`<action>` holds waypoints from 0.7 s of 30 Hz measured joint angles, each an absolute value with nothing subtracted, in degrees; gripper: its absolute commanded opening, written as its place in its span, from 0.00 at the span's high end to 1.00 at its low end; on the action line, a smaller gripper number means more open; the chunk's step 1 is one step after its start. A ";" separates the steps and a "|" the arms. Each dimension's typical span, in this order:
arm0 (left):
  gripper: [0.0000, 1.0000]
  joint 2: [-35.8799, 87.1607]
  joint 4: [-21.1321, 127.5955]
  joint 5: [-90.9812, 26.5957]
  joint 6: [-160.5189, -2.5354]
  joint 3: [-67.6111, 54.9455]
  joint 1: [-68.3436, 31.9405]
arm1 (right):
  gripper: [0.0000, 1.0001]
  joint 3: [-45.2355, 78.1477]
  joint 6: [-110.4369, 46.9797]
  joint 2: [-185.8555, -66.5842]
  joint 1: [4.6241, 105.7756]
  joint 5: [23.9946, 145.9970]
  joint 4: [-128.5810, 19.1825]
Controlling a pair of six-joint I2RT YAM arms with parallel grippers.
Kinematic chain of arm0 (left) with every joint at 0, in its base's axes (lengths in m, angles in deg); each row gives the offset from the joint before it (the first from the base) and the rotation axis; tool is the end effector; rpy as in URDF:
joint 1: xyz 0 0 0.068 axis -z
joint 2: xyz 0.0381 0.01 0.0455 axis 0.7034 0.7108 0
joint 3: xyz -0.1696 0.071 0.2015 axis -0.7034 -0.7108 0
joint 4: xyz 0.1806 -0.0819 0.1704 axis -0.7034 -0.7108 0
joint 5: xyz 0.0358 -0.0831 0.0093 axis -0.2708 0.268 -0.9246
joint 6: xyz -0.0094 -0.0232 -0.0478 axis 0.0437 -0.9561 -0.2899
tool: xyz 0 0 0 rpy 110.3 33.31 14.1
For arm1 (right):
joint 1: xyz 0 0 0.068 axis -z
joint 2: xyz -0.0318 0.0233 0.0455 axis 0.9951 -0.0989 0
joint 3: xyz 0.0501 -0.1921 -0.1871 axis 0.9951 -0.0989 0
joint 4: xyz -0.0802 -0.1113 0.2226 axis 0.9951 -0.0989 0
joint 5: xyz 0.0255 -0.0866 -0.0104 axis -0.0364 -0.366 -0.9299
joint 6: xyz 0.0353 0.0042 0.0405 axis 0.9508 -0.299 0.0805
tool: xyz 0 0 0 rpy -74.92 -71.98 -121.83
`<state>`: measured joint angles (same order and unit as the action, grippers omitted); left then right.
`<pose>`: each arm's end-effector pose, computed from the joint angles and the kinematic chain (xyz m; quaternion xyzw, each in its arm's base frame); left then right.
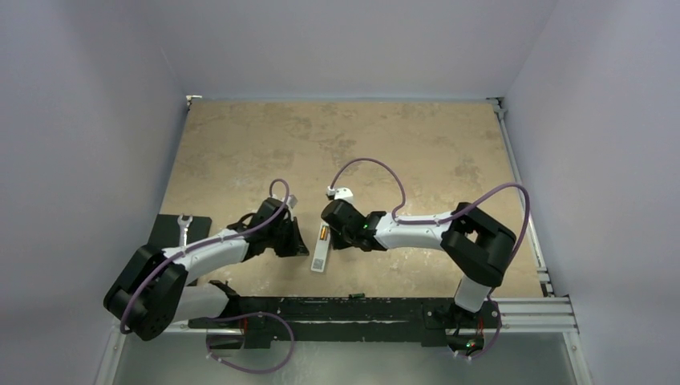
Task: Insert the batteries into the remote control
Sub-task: Adjust the remote control at the center of the board.
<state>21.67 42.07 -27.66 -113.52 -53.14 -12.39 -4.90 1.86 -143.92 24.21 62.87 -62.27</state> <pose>0.1745 -0.1196 0.1397 -0.0598 0.9468 -0.2669 0.1694 0.1786 0.2928 0.1592 -0.1211 0.9329 0.1677 0.2948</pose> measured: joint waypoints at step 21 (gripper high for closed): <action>1.00 21.54 46.79 -26.70 -122.48 -55.85 -0.69 | 1.00 -1.18 -2.14 -143.94 27.09 61.48 -66.11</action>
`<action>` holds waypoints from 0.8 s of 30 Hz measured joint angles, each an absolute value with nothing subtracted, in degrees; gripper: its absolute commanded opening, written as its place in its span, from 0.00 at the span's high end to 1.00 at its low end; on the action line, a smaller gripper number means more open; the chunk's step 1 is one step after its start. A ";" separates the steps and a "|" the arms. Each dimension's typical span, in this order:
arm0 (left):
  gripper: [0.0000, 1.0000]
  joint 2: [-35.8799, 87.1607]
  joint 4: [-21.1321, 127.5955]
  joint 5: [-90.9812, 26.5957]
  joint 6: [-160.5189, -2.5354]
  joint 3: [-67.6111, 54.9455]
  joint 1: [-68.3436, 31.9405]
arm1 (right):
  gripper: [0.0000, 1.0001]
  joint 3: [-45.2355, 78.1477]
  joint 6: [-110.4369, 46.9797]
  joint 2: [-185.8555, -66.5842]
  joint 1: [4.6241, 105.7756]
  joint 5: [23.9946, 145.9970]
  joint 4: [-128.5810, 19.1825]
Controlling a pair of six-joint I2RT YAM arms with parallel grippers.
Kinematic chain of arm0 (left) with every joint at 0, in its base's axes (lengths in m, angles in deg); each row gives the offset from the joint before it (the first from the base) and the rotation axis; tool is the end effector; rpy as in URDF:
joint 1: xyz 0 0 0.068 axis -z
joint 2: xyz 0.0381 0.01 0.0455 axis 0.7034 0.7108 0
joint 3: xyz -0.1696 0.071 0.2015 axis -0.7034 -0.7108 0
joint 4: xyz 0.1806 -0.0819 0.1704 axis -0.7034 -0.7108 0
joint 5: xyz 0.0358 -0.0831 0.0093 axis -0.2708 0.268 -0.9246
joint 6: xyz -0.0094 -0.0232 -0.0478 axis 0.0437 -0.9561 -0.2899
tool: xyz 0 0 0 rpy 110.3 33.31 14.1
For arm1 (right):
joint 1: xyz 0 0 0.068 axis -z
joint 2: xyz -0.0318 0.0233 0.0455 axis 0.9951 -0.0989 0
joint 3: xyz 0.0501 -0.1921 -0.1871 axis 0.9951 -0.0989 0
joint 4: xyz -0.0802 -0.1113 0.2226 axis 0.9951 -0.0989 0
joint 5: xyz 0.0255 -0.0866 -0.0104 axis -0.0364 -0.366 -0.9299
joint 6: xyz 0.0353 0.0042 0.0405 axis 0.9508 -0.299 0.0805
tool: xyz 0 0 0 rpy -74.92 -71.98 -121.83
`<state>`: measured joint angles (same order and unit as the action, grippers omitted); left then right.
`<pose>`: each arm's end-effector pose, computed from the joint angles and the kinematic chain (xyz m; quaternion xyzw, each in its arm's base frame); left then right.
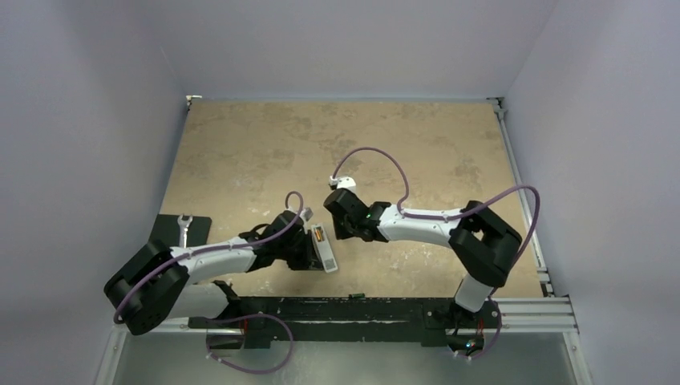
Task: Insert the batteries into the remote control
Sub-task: Adjust the remote control at the center of the board.
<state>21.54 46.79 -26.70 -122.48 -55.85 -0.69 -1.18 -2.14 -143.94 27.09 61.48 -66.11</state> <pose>0.1436 -0.1504 0.1325 -0.0320 0.9417 -0.3107 0.1250 0.1979 0.2894 0.1734 -0.1264 0.9312 0.1407 0.3116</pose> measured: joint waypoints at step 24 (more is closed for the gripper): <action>1.00 33.30 54.79 -32.97 -125.50 -48.33 7.00 | 0.80 -19.47 -2.60 -112.56 27.73 67.18 -70.09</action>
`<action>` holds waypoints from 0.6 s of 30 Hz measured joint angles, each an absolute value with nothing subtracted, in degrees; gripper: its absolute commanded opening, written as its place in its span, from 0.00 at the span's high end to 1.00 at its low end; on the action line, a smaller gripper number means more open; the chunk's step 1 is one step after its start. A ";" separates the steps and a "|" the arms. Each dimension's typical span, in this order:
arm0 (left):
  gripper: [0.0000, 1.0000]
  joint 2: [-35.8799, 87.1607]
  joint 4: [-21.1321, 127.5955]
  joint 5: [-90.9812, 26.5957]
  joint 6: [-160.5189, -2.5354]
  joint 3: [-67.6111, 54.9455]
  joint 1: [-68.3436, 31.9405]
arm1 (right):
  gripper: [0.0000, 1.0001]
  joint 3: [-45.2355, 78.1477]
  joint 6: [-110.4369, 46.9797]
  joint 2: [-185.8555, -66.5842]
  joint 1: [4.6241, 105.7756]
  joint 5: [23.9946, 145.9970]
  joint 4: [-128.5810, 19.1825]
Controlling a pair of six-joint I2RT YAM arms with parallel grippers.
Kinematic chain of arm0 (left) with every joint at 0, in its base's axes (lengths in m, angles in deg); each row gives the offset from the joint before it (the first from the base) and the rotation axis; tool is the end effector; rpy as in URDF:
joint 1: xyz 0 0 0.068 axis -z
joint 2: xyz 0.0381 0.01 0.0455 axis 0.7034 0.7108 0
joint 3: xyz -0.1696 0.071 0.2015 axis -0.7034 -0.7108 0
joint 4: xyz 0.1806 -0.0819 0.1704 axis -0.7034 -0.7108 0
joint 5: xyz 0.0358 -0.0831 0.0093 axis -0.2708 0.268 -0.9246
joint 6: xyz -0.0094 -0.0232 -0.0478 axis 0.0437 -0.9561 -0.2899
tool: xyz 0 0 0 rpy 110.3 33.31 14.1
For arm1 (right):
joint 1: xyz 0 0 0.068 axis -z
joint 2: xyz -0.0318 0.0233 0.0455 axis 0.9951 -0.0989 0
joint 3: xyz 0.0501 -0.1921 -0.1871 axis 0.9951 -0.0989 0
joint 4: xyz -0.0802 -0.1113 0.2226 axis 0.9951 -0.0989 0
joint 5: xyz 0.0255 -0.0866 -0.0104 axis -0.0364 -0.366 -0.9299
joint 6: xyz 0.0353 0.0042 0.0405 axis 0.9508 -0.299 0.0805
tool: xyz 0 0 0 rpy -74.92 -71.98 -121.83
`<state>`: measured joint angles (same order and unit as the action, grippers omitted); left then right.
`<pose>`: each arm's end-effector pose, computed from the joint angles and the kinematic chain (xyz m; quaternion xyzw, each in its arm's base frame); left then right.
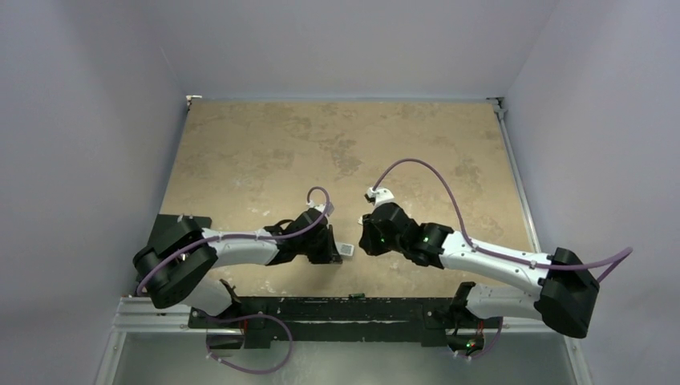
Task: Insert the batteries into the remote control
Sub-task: Adjust the remote control at the center of the board.
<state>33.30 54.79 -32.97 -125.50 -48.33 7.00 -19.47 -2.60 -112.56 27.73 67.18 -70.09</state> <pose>0.1546 -0.2032 0.1335 -0.0087 0.9356 -0.3161 0.1569 0.1387 0.1987 0.2210 -0.1299 0.9073 0.2266 0.3296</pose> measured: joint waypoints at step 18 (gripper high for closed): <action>1.00 38.46 53.96 -36.51 -124.54 -42.36 8.75 | 0.59 -27.12 1.66 -105.67 27.77 75.46 -70.42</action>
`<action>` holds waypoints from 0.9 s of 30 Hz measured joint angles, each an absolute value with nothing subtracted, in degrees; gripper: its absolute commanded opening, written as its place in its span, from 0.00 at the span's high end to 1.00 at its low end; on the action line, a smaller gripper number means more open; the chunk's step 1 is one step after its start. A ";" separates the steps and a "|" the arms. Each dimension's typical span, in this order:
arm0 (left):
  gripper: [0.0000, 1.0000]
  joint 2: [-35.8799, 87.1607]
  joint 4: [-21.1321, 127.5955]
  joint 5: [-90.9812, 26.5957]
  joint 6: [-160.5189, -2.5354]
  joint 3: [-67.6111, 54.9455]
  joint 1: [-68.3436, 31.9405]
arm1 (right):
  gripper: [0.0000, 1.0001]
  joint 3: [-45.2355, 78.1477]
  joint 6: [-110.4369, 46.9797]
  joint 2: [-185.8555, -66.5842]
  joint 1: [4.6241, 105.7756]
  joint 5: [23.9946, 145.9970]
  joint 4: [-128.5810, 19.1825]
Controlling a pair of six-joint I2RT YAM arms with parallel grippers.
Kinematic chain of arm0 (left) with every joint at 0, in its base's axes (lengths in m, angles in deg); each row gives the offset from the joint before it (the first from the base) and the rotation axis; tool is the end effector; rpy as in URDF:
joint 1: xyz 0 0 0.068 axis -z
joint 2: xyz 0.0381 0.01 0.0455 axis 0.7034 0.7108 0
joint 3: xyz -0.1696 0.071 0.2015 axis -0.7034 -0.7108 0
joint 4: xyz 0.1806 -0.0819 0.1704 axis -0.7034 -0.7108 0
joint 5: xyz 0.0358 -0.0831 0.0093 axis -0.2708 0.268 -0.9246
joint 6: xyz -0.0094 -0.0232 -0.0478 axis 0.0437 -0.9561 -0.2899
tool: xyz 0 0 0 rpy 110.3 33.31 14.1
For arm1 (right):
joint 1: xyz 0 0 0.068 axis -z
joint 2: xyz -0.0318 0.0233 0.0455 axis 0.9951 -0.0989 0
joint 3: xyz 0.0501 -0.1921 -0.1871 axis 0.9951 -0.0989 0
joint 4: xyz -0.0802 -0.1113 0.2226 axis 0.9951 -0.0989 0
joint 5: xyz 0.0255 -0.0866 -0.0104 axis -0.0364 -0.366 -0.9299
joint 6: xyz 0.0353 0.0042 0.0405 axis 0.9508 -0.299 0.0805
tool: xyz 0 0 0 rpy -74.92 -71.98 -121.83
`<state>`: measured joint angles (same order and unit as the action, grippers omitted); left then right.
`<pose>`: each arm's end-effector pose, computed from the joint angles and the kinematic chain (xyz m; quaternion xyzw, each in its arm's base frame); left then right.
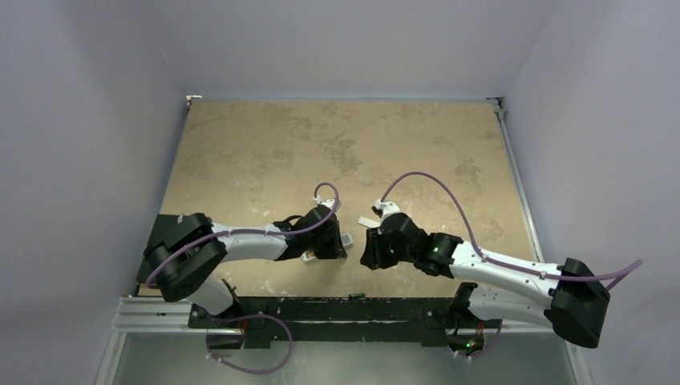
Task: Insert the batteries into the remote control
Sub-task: Adjust the remote control at the center of the board, then adjust the battery at the center of the board.
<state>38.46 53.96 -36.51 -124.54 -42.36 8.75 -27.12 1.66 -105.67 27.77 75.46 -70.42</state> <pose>0.1656 -0.2274 0.1379 0.0027 0.9370 -0.3005 0.1783 0.1178 0.1761 0.2020 -0.1250 0.9146 0.2771 0.2667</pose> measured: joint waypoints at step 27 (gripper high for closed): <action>0.55 17.85 36.71 -43.74 -120.27 -41.77 9.06 | 0.53 -31.54 17.22 -101.15 16.69 76.69 -70.73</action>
